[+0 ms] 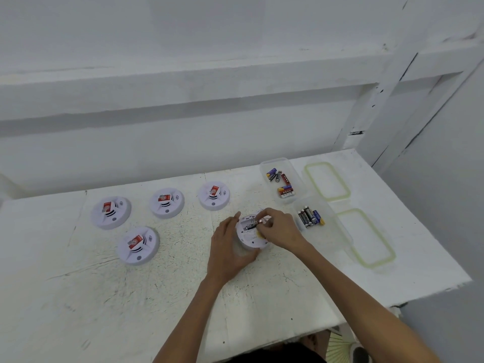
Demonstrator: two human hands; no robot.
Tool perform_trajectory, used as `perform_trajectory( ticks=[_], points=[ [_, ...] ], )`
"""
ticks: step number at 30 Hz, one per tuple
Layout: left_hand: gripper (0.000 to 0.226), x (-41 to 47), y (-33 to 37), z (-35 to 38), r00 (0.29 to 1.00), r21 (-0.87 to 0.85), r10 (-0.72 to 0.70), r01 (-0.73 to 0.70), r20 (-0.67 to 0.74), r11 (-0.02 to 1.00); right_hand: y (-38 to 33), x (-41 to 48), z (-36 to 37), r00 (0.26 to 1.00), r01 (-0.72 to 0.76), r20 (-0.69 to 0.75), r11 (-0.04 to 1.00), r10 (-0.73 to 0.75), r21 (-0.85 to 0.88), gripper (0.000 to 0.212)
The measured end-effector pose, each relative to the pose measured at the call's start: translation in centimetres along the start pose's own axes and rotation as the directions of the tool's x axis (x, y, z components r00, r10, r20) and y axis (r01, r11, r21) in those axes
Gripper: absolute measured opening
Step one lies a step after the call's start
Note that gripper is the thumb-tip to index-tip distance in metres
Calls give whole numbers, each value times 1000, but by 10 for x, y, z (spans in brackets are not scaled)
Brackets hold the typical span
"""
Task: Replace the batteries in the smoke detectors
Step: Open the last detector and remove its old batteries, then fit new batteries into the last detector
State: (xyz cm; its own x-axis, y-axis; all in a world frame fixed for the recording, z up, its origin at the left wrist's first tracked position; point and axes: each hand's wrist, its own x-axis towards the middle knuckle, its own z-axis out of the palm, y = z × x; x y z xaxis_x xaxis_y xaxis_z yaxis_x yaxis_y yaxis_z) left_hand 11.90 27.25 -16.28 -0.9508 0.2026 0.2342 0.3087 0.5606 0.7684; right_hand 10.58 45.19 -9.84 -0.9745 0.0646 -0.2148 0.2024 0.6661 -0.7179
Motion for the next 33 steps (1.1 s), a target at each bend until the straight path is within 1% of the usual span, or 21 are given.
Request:
perform_trajectory(
  ticks=[2,5,7,9,13,16,19,23,26,29,33],
  points=[
    [88,-1,-1,-1,1000,-64,-13,12,-9,998,1,0,0,1000,24,-10,998,-25,-62,15],
    [90,-3,-8,2,999,-54,-41,42,17,998,1,-1,1,996,55,-58,991,-62,-119,13],
    [96,-4,-10,4,998,-32,-52,52,22,998,2,-3,1,995,59,-79,993,-68,-104,12],
    [97,-4,-10,4,998,-17,-51,52,24,999,4,-5,-2,989,76,-122,995,-83,-62,11],
    [94,-3,-11,5,999,14,-40,39,28,999,11,-6,-23,955,99,-280,995,-96,-4,9],
    [95,-4,-11,5,999,22,-38,37,32,999,24,-7,-47,903,65,-426,998,-65,-14,9],
    [95,-4,-11,5,999,26,-39,39,28,999,41,-10,-67,862,10,-507,999,-27,-35,8],
    [94,-5,-10,4,999,25,-41,40,29,999,62,-15,-79,839,-80,-544,988,-7,-136,13],
    [94,-4,-9,3,999,24,-43,42,26,999,70,-17,-81,834,-164,-552,960,13,-226,14],
    [93,-3,-7,4,999,16,-39,38,22,999,74,-18,-80,849,-231,-527,929,48,-287,14],
    [96,-4,-5,4,998,16,-55,54,38,998,79,-19,-76,869,-286,-483,906,109,-312,15]
  ],
)
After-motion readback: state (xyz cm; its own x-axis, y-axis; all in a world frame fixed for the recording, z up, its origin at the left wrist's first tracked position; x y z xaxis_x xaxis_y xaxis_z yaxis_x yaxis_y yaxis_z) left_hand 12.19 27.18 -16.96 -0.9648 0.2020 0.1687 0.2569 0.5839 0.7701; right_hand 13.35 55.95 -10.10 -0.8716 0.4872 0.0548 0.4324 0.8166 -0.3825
